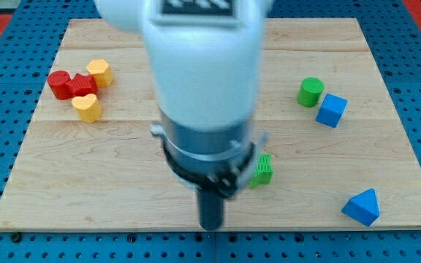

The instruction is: Nudge green star left a bit

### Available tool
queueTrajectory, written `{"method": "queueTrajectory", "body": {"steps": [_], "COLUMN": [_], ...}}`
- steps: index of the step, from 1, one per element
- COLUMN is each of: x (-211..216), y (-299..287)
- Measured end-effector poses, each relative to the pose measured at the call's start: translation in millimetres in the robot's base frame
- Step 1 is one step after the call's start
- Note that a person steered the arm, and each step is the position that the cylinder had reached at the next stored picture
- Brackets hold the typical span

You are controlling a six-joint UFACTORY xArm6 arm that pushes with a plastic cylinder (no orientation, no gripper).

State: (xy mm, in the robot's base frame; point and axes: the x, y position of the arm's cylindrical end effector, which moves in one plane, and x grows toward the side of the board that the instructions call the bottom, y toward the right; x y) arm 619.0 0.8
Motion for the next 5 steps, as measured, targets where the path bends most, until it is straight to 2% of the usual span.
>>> {"method": "queueTrajectory", "body": {"steps": [2, 3, 4, 5], "x": [-30, -66, -66, -85], "y": [120, 108, 34, 14]}}
